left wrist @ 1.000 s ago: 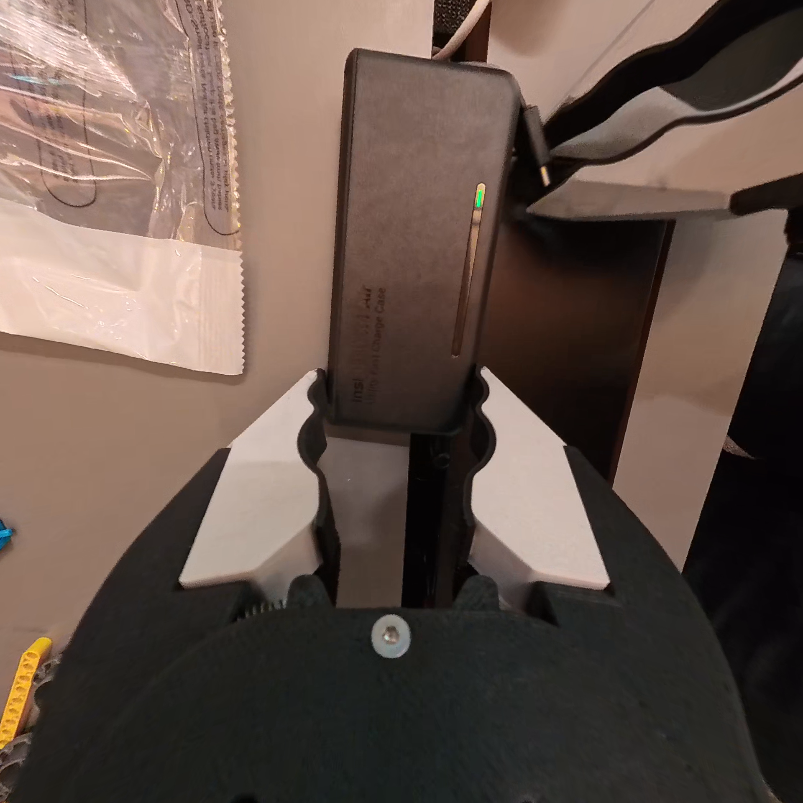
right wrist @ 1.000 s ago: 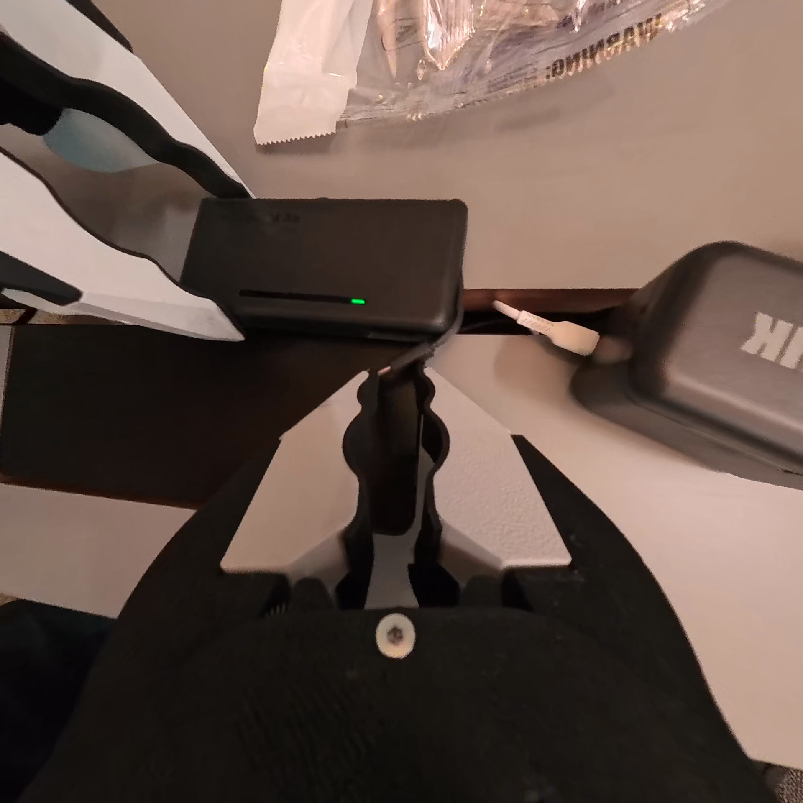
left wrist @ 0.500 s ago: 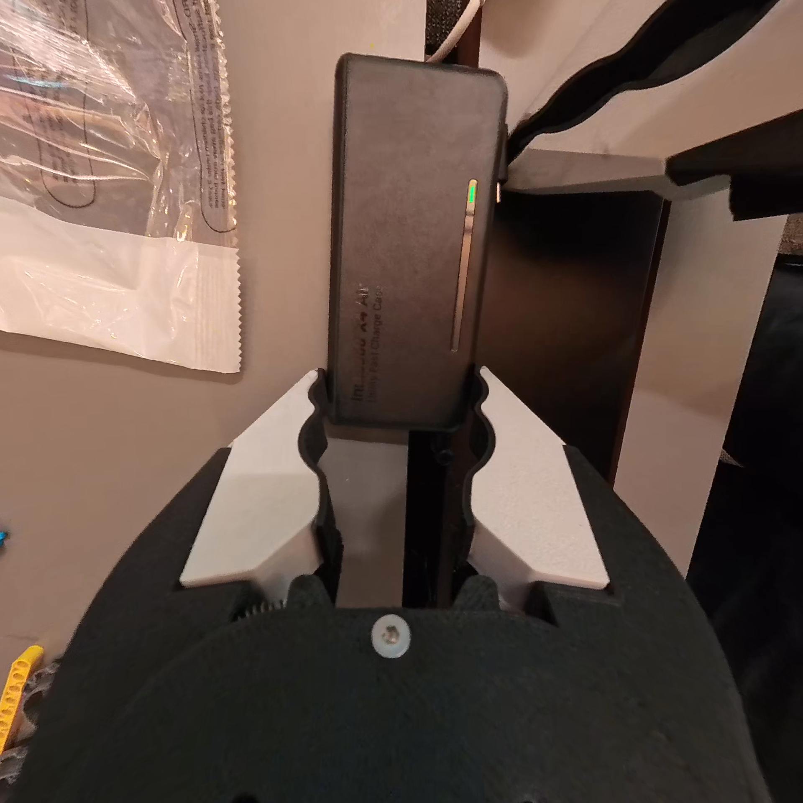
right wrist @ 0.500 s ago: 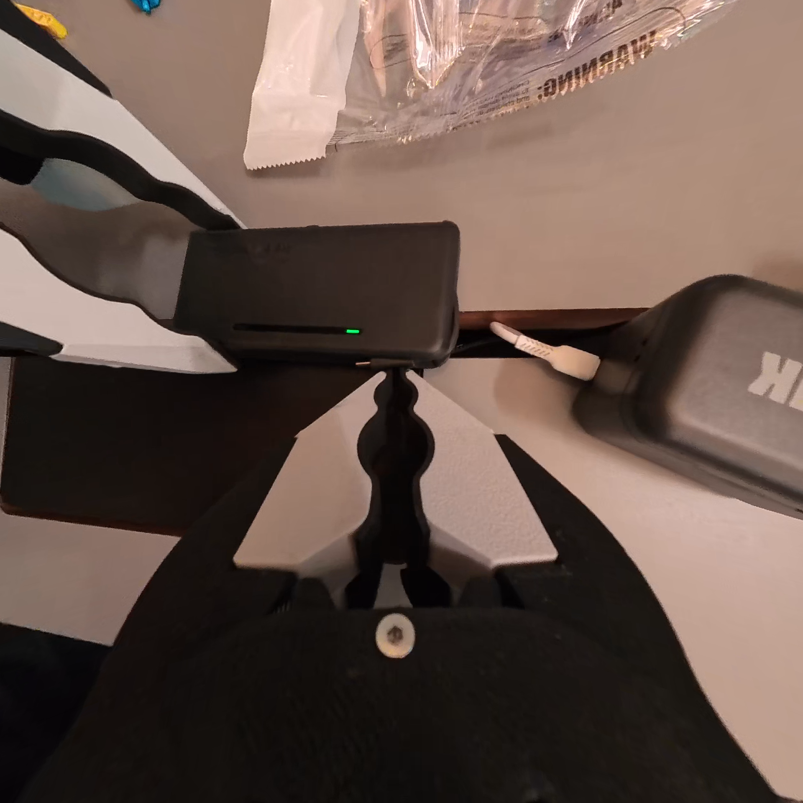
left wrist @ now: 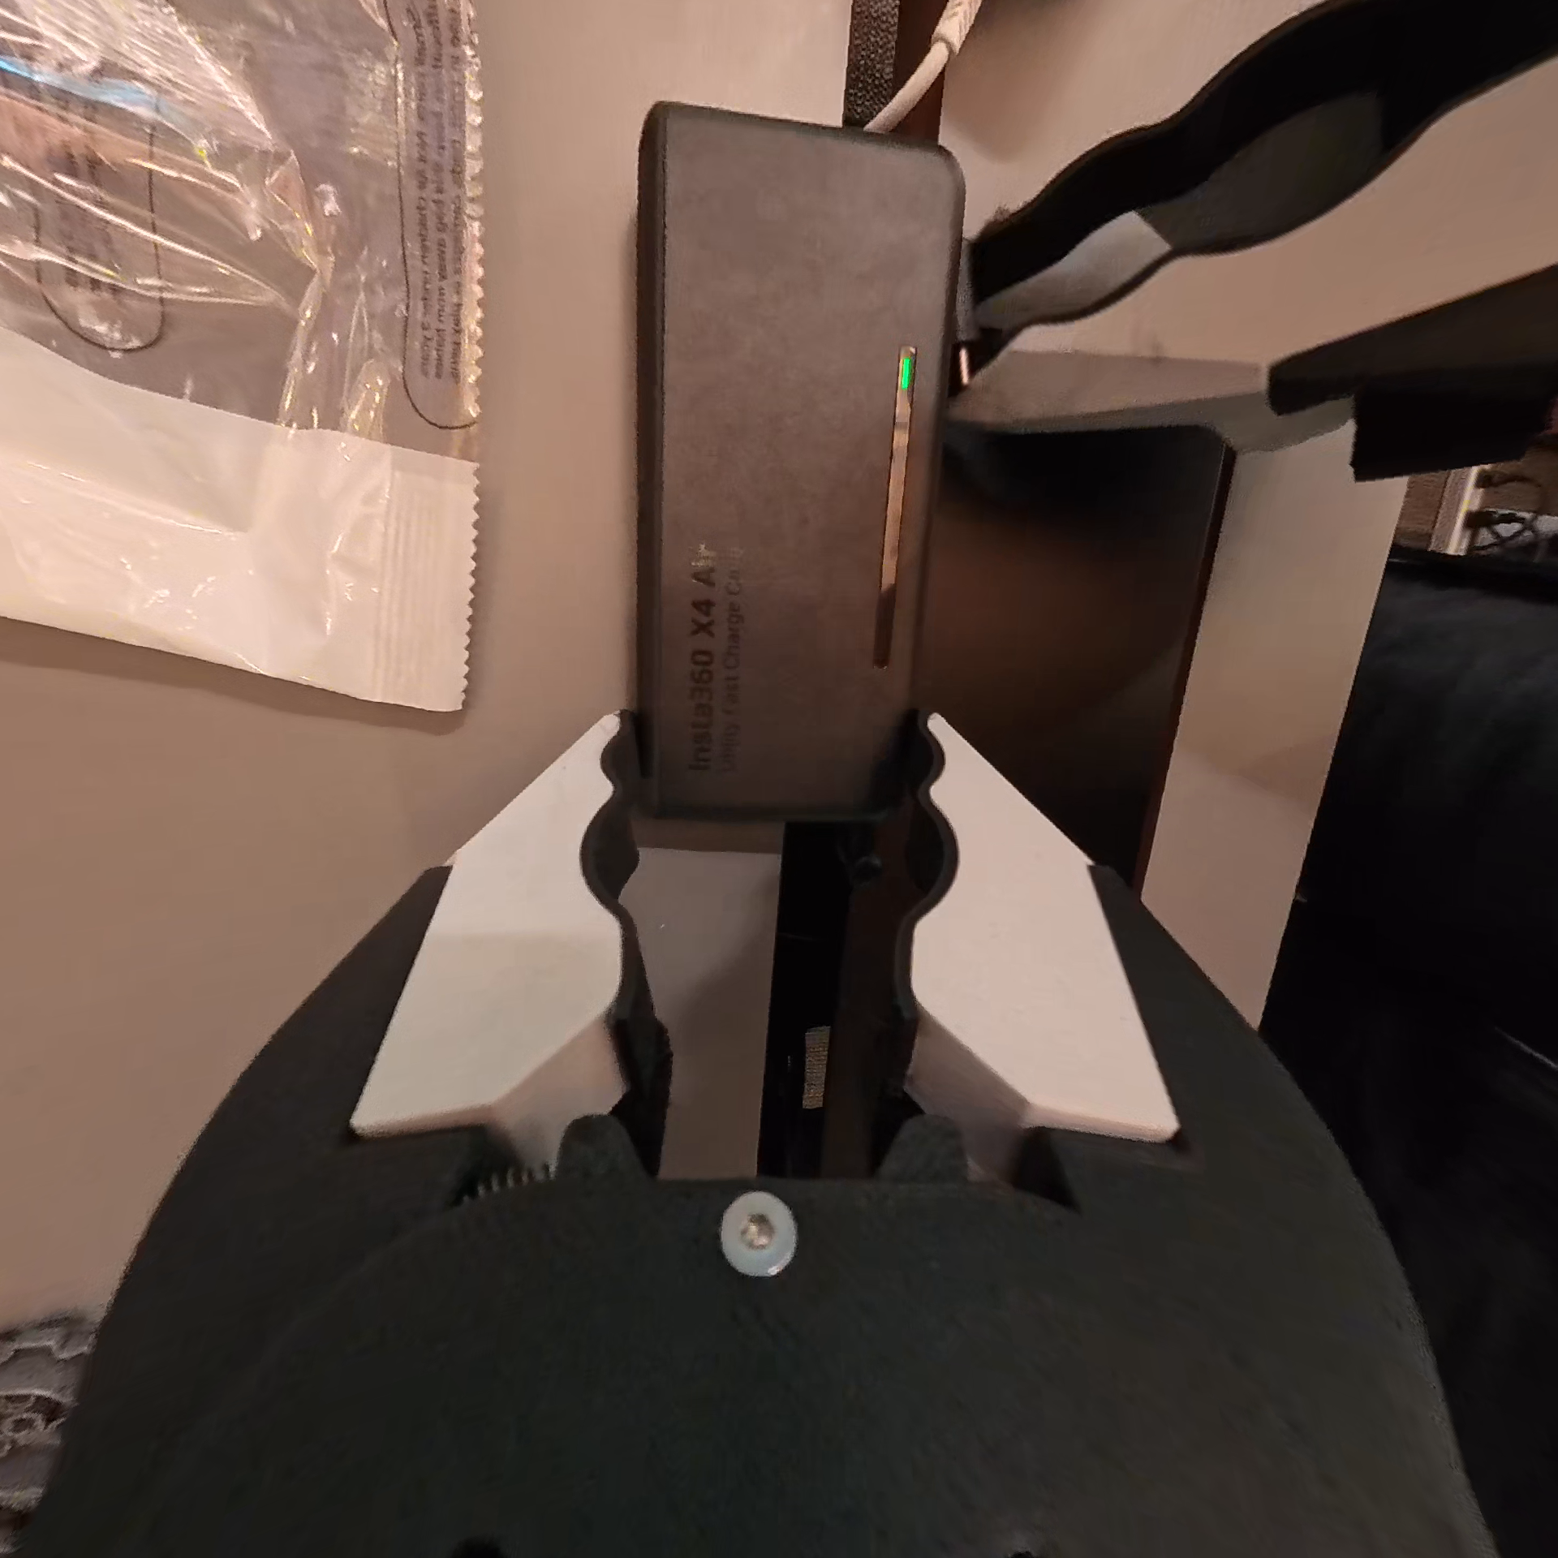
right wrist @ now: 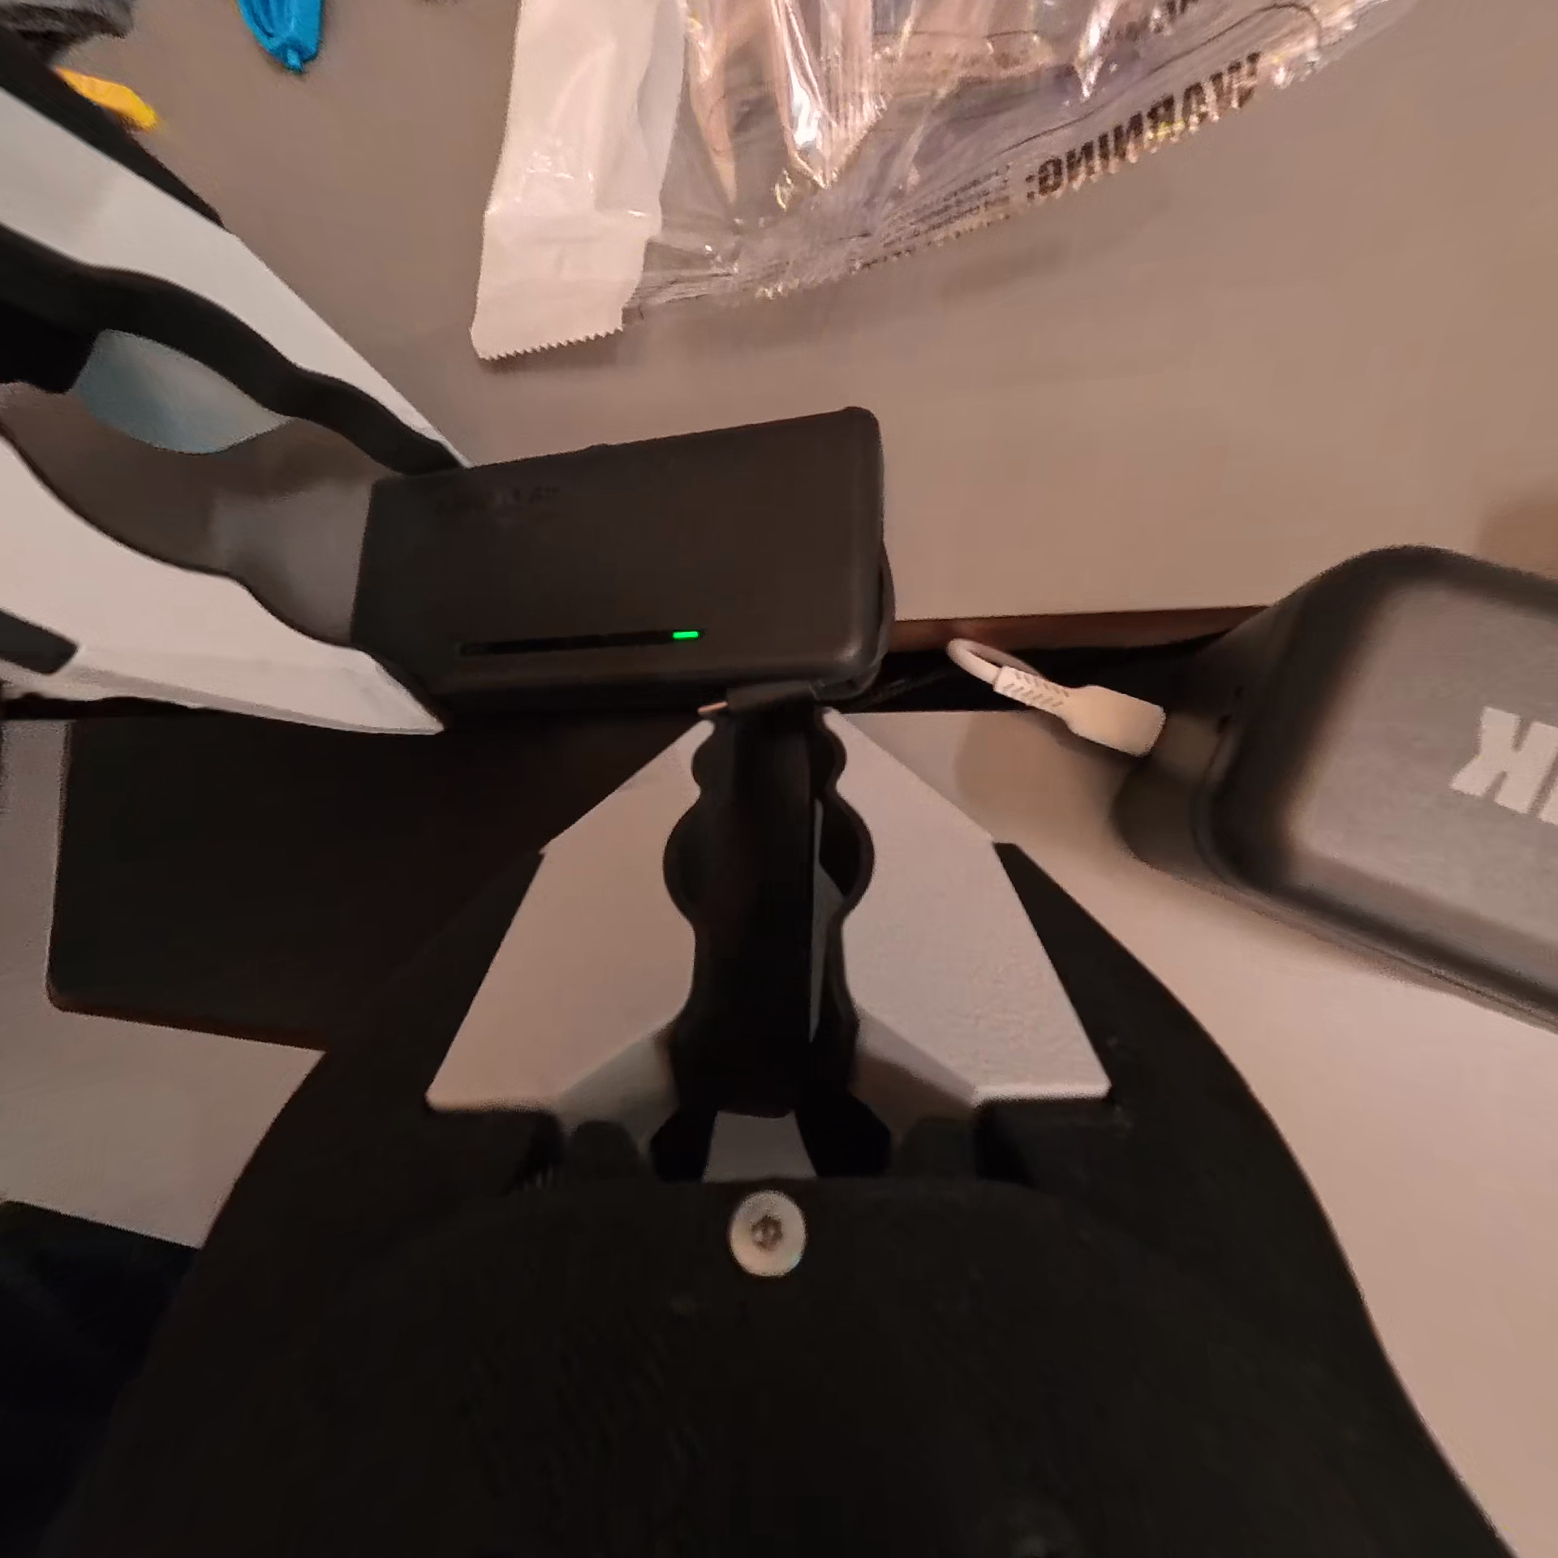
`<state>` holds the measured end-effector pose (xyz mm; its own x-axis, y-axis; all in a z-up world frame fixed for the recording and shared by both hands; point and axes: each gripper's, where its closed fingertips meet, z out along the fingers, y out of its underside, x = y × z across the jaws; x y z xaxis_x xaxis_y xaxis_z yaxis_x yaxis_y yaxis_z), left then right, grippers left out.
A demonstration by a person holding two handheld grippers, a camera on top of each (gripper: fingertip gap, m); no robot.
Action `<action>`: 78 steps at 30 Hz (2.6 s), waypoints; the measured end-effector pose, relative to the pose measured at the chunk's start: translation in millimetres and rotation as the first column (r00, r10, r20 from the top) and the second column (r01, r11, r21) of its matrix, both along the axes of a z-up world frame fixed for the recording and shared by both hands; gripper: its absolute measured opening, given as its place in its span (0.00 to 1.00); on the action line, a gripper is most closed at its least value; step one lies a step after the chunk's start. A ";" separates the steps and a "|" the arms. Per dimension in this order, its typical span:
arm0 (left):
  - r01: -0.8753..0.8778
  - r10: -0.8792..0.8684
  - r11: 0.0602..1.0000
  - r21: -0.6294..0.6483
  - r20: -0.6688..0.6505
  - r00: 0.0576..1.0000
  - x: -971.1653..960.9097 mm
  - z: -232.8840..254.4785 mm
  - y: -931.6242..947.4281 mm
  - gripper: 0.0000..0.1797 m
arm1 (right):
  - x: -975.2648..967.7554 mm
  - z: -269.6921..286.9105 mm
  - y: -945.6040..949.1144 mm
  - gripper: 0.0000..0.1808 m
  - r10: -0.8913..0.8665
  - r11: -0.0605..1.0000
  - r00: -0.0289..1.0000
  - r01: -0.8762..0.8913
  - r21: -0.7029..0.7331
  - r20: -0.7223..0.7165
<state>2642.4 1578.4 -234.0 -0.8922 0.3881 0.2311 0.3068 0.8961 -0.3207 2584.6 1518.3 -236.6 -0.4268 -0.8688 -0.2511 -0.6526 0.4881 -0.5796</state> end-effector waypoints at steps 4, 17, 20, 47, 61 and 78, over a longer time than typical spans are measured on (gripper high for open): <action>0.001 -0.001 1.000 0.011 -0.023 1.000 0.0 0.7 0.1 0.35 | 1.6 0.7 -0.8 0.11 0.028 0.999 0.999 -0.027 -0.022 0.036; 0.010 -0.010 1.000 0.008 -0.003 1.000 0.5 0.0 -0.1 0.35 | 3.5 -1.3 -5.6 0.10 0.067 0.993 0.998 -0.068 -0.093 -0.013; 0.005 -0.005 1.000 0.000 0.005 1.000 -0.1 -0.4 -0.2 0.35 | 3.5 -1.8 -6.4 0.10 0.033 0.997 0.999 -0.034 -0.071 -0.008; -0.005 0.008 1.000 -0.027 0.095 0.995 1.9 -3.0 -0.4 0.35 | 11.8 -10.4 -8.1 0.05 -0.060 0.997 0.992 0.055 -0.052 -0.112; 0.012 -0.009 0.999 -0.039 0.083 0.997 1.3 -2.9 0.4 0.35 | 4.1 -5.7 -9.8 0.23 0.112 0.993 0.993 -0.113 -0.046 -0.029; 0.031 -0.027 0.999 -0.031 0.103 0.994 -0.1 -3.6 0.4 0.35 | 5.5 -3.4 -12.7 0.22 0.266 0.943 0.962 -0.273 -0.188 -0.063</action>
<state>2642.3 1578.8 -237.6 -0.8988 0.4200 0.1256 0.3653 0.8760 -0.3149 2590.1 1505.6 -240.0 -0.1754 -0.9829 -0.0558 -0.7664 0.1719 -0.6189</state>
